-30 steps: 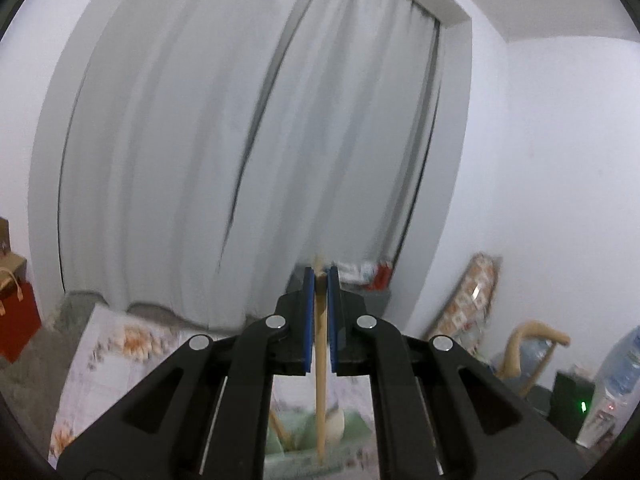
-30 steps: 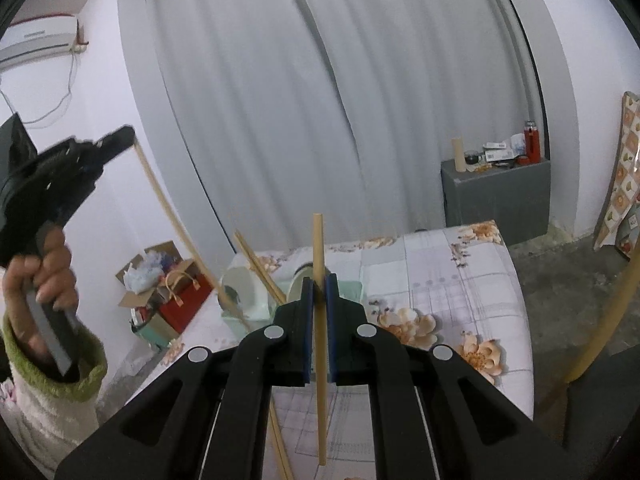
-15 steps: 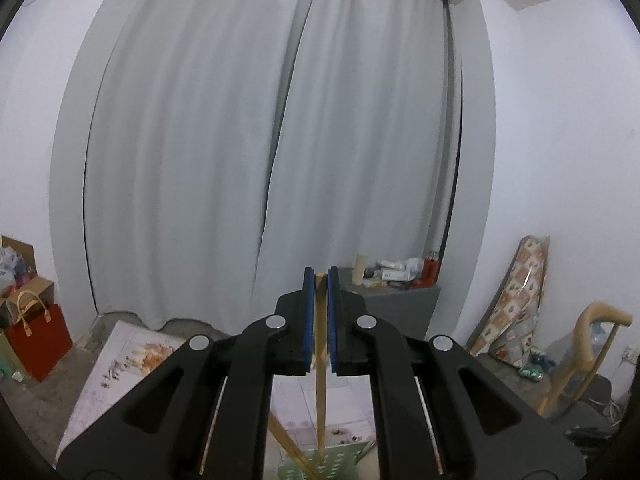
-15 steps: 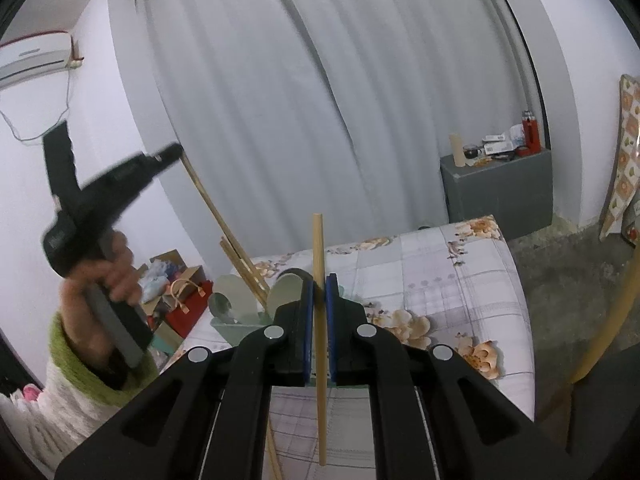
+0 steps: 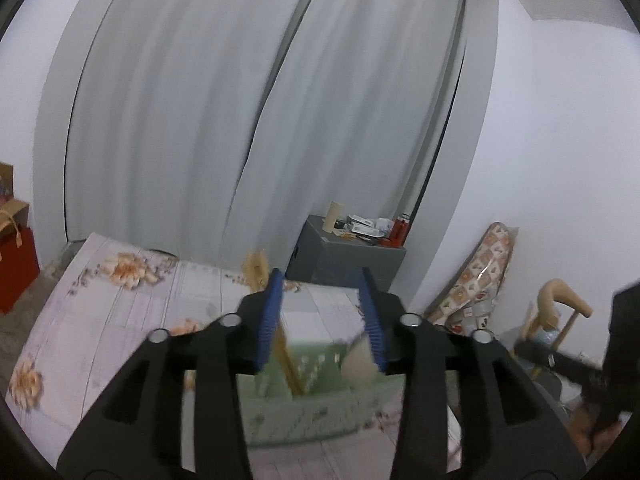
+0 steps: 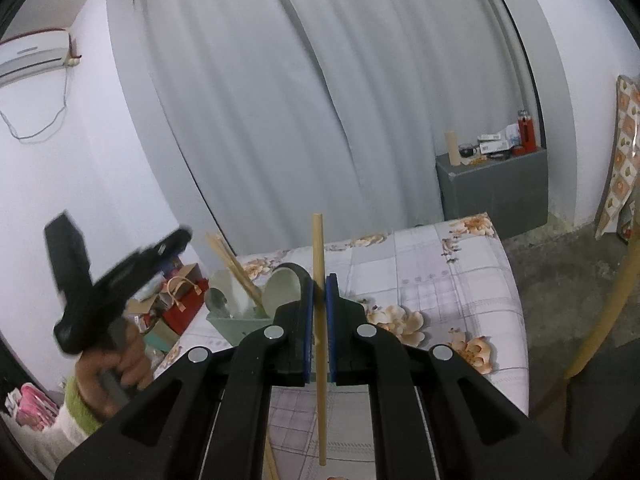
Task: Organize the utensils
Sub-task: 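Lower the left tool's chopstick into the holder and open it, then lower the right tool's chopstick into the holder and open it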
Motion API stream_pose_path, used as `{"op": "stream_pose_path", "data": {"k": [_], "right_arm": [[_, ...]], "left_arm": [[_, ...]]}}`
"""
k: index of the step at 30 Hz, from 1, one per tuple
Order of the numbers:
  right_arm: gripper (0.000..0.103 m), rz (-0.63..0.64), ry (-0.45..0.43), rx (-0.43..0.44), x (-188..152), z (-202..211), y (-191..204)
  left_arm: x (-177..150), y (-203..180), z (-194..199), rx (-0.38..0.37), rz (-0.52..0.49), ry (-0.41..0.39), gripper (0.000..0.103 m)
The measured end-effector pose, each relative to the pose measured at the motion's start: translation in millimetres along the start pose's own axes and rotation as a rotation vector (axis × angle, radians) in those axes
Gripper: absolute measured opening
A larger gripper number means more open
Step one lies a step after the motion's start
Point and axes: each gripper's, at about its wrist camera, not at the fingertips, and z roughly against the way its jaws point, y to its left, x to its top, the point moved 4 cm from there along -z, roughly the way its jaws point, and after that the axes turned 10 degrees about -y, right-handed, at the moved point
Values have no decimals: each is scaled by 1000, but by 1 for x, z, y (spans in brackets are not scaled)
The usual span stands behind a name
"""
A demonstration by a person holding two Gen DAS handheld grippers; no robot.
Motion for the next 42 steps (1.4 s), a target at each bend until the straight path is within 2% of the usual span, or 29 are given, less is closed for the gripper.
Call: {"op": "stream_pose_path", "data": {"k": [6,9,14,17,22,26,31,36,40,41,42], "right_arm": [[6,37,-45,25,19,6,16],[6,72,-81,54,36,7,32],[6,141,-159,113,65,4,64],[6,172,-188,142,80,-6,81],[6,200,-220,178,98,-29,106],[6,199,-233,191,106,-50,116],[6,221,-187,176,97,-88,121],[6,231,-102,127,68,-130,106],[7,225,39,76,38,-163,81],[8,233,63,49,30,-168,74],[17,240,81,32,26,-169,69]], "left_arm": [[-33,10,42,22,7,35,68],[-66,12,55,20,20,120,73],[-124,14,65,47,36,267,75],[-148,16,69,60,36,322,75],[-172,13,74,64,17,369,76],[-169,16,73,62,26,368,76],[-167,25,74,75,61,366,76],[-167,34,77,92,84,362,76],[-166,40,78,100,98,359,76],[-167,41,78,101,99,360,76],[-167,42,77,104,100,362,76]]}}
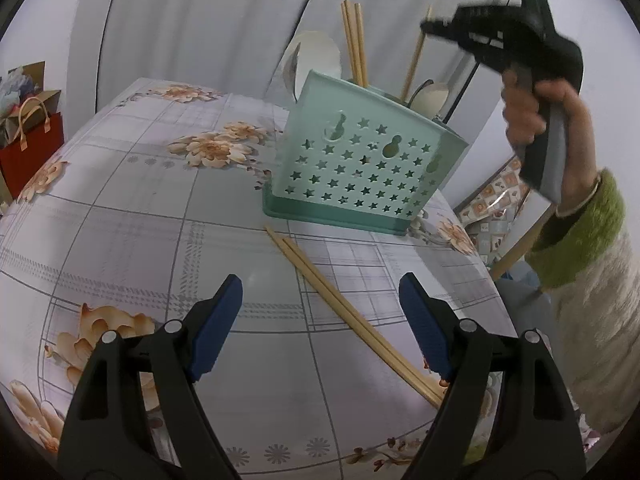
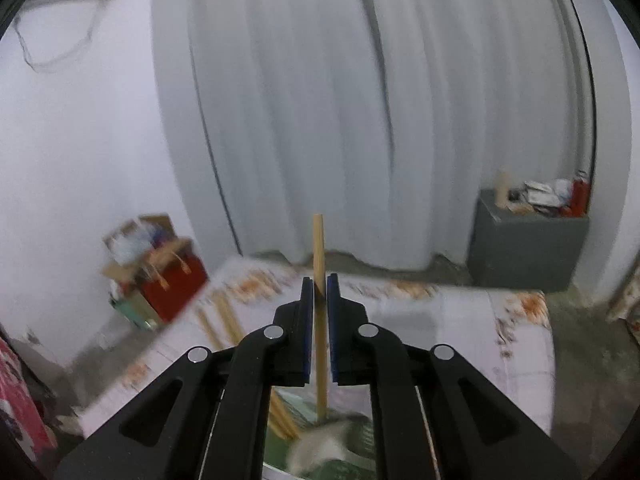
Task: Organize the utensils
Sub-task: 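Lower the right tool's chopstick into the holder and open it, then move both open tools down to the remaining chopsticks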
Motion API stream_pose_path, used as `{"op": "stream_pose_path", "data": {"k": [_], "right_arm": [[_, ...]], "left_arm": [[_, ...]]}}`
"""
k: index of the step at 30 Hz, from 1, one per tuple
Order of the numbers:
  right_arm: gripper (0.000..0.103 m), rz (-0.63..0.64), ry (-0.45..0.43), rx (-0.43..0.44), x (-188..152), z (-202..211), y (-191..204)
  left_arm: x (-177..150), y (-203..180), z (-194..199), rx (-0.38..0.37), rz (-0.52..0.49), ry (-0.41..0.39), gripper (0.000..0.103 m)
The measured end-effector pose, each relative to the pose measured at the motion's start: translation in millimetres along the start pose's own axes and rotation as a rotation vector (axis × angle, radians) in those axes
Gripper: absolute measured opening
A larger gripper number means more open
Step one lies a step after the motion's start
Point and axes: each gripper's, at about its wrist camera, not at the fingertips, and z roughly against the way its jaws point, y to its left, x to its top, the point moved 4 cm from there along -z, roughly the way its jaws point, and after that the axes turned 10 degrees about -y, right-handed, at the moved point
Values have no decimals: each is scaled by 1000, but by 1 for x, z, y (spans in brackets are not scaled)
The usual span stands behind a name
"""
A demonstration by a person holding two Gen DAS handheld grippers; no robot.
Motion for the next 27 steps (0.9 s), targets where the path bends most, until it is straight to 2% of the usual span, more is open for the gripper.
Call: {"op": "stream_pose_path", "data": {"k": [1,2,3,8,13,16,18,23,27], "right_arm": [[23,-4,7,-4,-3,1,-2],[35,-16,-1,-24,-5,6,-7],[40,-20,-13,-32,-3,10,-10],[45,-16,-93,-76,3,52,-20],[49,-55,-119,-62,-9,102,-29],[60,-71,-70,-34,-33,118,-27],[63,-70,-2,-13,-63,123,-23],[64,-83,150,-22,-133,121,-15],[64,-163,211,6,-162,124,-15]], "left_arm": [[-1,1,0,1,1,3,76],[-1,1,-1,2,5,8,76],[-2,2,-3,2,7,14,76],[-6,1,-11,12,0,43,77],[-8,-1,-16,29,-24,56,80],[-9,-4,-24,56,-61,68,80],[-9,-7,-32,84,-89,82,80],[-16,-13,-50,159,-165,138,80],[-24,-9,-56,206,-203,187,80]]}}
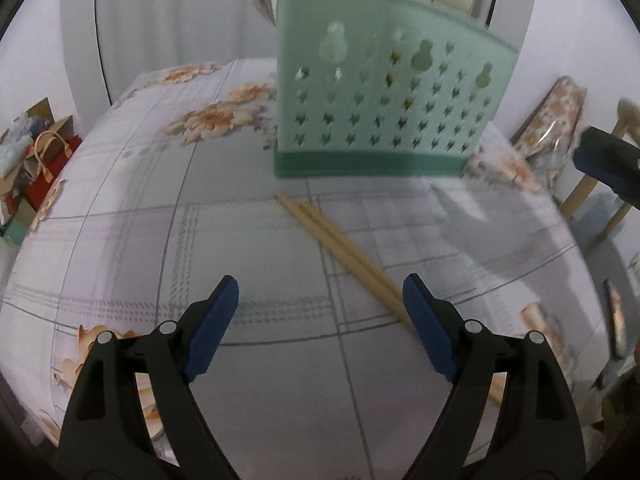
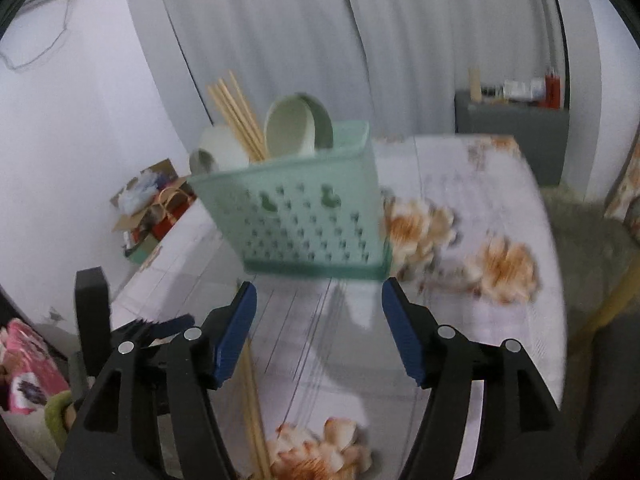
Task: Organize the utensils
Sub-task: 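Move both open tools down to the remaining chopsticks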
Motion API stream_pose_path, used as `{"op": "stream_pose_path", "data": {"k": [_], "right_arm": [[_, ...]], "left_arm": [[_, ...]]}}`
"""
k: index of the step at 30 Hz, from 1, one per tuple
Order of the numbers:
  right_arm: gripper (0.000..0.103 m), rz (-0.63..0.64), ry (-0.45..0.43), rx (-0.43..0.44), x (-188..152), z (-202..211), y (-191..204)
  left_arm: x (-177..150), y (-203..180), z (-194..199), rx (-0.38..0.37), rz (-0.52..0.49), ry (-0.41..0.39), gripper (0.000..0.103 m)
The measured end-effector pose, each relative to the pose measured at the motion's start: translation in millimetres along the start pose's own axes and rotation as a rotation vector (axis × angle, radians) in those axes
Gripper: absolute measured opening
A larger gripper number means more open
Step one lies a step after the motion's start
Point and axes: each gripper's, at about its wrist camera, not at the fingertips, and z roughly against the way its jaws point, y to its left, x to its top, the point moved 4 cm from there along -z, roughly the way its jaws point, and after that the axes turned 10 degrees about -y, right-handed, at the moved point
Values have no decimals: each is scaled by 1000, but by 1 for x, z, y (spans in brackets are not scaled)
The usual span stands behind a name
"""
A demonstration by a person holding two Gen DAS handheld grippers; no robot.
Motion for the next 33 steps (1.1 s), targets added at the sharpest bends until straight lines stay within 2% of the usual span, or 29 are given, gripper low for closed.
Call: {"op": "stream_pose_path", "data": {"k": [2,6,8,10,11,15,19,25,28,33], "right_arm": [[64,-22,19,7,-8,-2,-2],[64,-21,33,12,-16,-1,0],[64,-16,29,11,-16,2,4],[64,-12,28,13,-18,3,6],[64,-9,29,12,-19,4,7],[64,4,41,15,-22,4,12],[64,18,63,12,-28,-2,18],[64,106,85,-31,-41,-11,37],[63,139,116,-17,-50,-19,48],[48,183,136,44,-56,-29,67]], "left_arm": [[-2,1,0,28,-19,-2,80],[1,4,3,-7,35,-2,80],[3,3,3,0,33,-8,80],[1,-3,-1,52,-41,-7,81],[1,-6,-1,67,-72,-32,84],[-1,-12,-1,94,-147,-64,85],[-1,-4,-2,103,-127,-66,87],[-1,18,-5,127,-79,-73,88],[-2,31,1,125,-51,-75,88],[-3,47,2,132,-13,-73,88]]}}
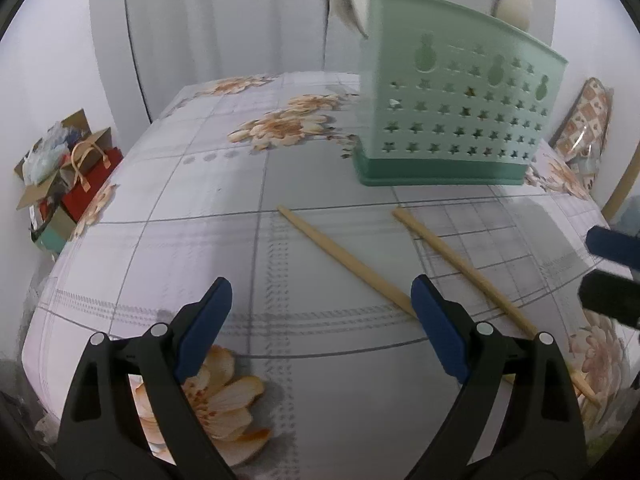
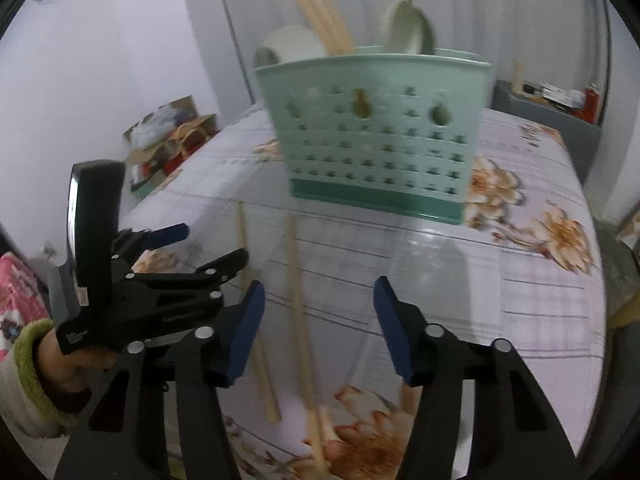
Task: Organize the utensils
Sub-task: 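Move both open tools down to the remaining chopsticks, then close the right tool on one remaining chopstick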
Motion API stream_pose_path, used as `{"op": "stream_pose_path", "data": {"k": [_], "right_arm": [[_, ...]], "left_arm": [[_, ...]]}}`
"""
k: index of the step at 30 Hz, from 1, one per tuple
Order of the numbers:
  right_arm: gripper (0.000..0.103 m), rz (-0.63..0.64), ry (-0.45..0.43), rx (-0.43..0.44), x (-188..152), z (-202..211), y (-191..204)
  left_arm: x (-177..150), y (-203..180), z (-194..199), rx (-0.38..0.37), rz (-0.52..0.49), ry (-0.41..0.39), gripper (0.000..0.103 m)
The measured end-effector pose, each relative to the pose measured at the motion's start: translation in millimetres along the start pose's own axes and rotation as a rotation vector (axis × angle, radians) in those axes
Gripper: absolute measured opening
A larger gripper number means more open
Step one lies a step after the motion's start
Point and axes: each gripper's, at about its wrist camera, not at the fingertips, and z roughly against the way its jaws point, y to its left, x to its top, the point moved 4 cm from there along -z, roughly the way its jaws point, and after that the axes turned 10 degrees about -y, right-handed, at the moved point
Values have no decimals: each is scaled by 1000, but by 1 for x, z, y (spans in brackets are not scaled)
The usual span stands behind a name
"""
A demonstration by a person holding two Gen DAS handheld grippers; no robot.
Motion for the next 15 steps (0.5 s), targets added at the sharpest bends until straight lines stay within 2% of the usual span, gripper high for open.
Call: {"op": "stream_pose_path", "data": {"k": [4,6,9,15], "right_arm": [[34,32,46,5,-2,-16,10],[29,44,68,-5,-3,-22,11],[24,58,107,-15,-8,-32,11],[7,68,168,-35,-21,-43,10]], "left_arm": [[-1,7,1,-36,21,14,85],[-2,10,1,-52,22,17,77],[-4,13,3,-64,22,26,72],[3,7,6,-131,50,19,71]]}}
